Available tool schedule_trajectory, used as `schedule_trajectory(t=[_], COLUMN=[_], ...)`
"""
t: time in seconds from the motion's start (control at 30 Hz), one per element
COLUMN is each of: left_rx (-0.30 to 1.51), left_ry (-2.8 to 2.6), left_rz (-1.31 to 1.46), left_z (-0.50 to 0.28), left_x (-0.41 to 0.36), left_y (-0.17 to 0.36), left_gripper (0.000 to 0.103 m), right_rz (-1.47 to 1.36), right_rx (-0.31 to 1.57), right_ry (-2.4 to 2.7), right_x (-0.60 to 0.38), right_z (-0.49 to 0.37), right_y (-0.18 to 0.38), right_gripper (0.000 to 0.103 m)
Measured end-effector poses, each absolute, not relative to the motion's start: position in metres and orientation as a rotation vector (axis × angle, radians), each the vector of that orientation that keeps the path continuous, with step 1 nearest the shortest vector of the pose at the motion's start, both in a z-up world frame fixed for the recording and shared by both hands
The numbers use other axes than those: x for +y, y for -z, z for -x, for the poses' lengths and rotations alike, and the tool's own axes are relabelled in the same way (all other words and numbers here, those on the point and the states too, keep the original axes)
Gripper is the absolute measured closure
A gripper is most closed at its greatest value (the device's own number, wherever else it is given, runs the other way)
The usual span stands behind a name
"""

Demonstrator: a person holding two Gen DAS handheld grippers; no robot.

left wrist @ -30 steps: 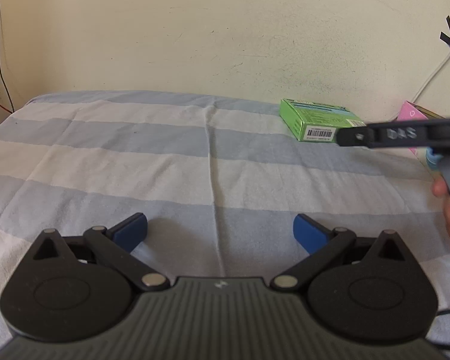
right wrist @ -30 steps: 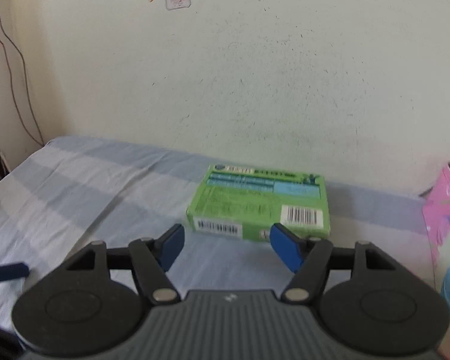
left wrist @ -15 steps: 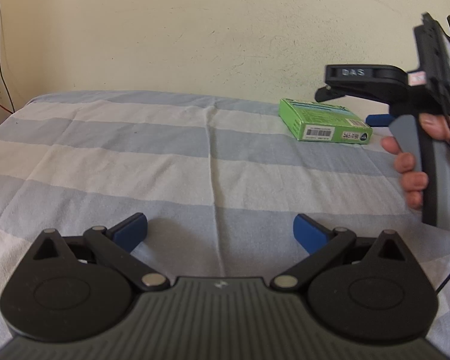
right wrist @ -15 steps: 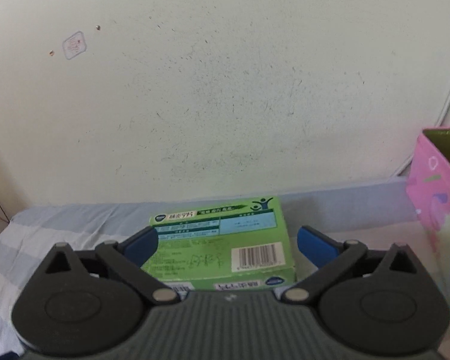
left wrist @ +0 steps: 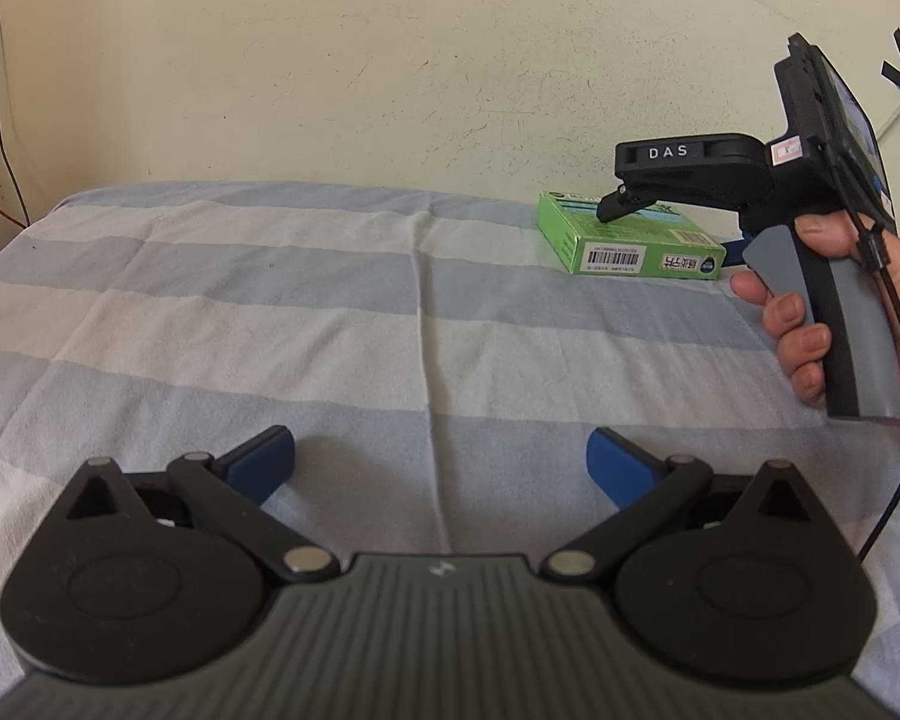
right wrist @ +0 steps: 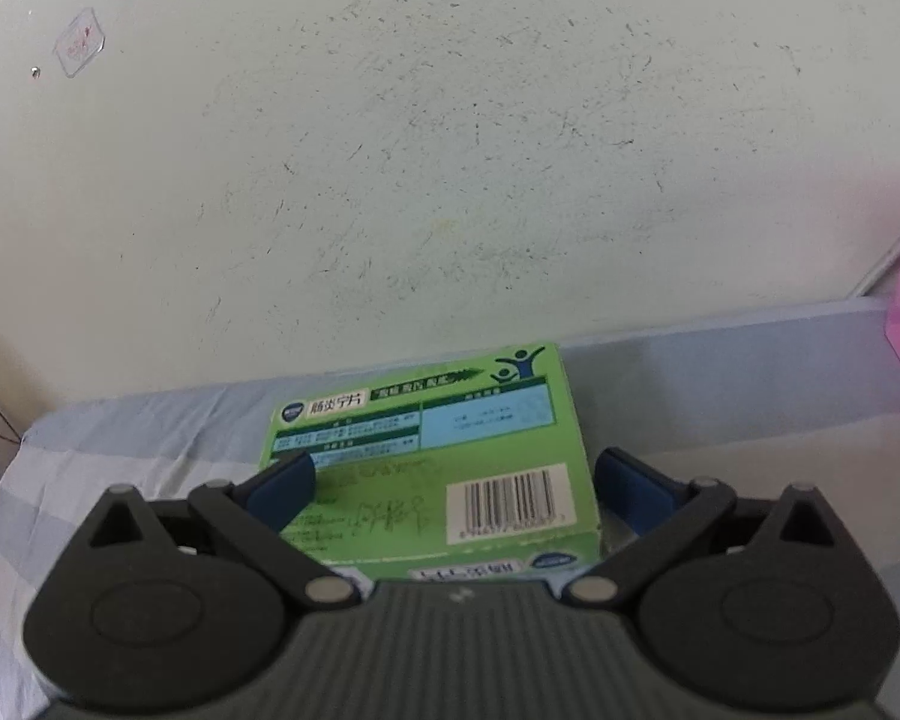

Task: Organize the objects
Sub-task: 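Grasp the green medicine box with the right gripper, then lift the green medicine box with the right gripper while the left gripper grasps it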

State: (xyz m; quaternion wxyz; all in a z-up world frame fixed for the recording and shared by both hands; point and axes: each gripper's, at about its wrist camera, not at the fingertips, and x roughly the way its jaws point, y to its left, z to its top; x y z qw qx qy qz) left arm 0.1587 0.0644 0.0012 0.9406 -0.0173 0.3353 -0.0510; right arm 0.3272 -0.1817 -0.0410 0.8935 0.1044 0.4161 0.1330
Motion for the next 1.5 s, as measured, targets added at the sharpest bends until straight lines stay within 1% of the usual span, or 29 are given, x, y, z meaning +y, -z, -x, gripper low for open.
schedule_trajectory(t=[0.07,0.17,0.33,0.47,0.5,0.57,0.6,0.63,0.7,0.77,0.83,0.93,1.03,1.2,1.27,1.33,1.37,1.4,1.43,1.5], left_rx=[0.684,0.684,0.684,0.683,0.683,0.683,0.683,0.683,0.683,0.683,0.683,0.683,0.682,0.682,0.682,0.682,0.682,0.682,0.683,0.682], left_ry=[0.104,0.103,0.104,0.106,0.107,0.106,0.107,0.106,0.106,0.106,0.105,0.105,0.104,0.104,0.104,0.104,0.104,0.104,0.105,0.110], left_rz=[0.036,0.035,0.038,0.043,0.042,0.042,0.044,0.044,0.044,0.044,0.044,0.043,0.044,0.044,0.044,0.045,0.045,0.045,0.045,0.065], left_z=[-0.159,-0.158,-0.157,-0.157,-0.158,-0.159,-0.159,-0.159,-0.159,-0.159,-0.159,-0.159,-0.159,-0.158,-0.158,-0.158,-0.158,-0.158,-0.158,-0.158], left_x=[0.064,0.064,0.063,0.063,0.063,0.063,0.064,0.064,0.064,0.063,0.063,0.063,0.063,0.063,0.063,0.063,0.063,0.063,0.063,0.067], left_y=[-0.001,-0.001,-0.002,-0.001,-0.001,-0.001,-0.001,-0.001,-0.001,-0.001,-0.001,-0.001,-0.001,-0.001,-0.001,-0.001,-0.001,-0.001,-0.001,-0.002], left_gripper=[0.000,0.000,0.000,0.000,0.000,0.000,0.000,0.000,0.000,0.000,0.000,0.000,0.000,0.000,0.000,0.000,0.000,0.000,0.000,0.000], right_rz=[-0.199,-0.196,-0.241,-0.274,-0.247,-0.191,-0.163,-0.143,-0.111,-0.060,0.046,0.250,0.430,0.413,0.424,0.470,0.509,0.552,0.591,0.620], right_rx=[0.861,0.826,0.817,0.838,0.827,0.786,0.740,0.698,0.629,0.599,0.587,0.636,0.601,0.633,0.620,0.596,0.581,0.567,0.557,0.553], right_ry=[-0.289,-0.306,-0.341,-0.412,-0.436,-0.465,-0.476,-0.480,-0.501,-0.526,-0.565,-0.598,-0.599,-0.577,-0.566,-0.548,-0.530,-0.513,-0.498,-0.506], right_x=[-0.177,-0.172,-0.177,-0.181,-0.174,-0.172,-0.174,-0.175,-0.176,-0.169,-0.160,-0.142,-0.126,-0.126,-0.123,-0.121,-0.116,-0.111,-0.107,-0.103], right_z=[-0.325,-0.317,-0.304,-0.284,-0.277,-0.265,-0.258,-0.255,-0.258,-0.264,-0.270,-0.281,-0.277,-0.271,-0.262,-0.245,-0.235,-0.226,-0.220,-0.213], right_y=[0.041,0.043,0.044,0.042,0.037,0.036,0.034,0.031,0.025,0.020,0.022,0.034,0.045,0.040,0.038,0.034,0.034,0.034,0.033,0.030], right_gripper=[0.001,0.008,0.033,0.043,0.043,0.040,0.026,0.003,0.000,0.000,0.000,0.000,0.000,0.000,0.007,0.032,0.037,0.048,0.056,0.060])
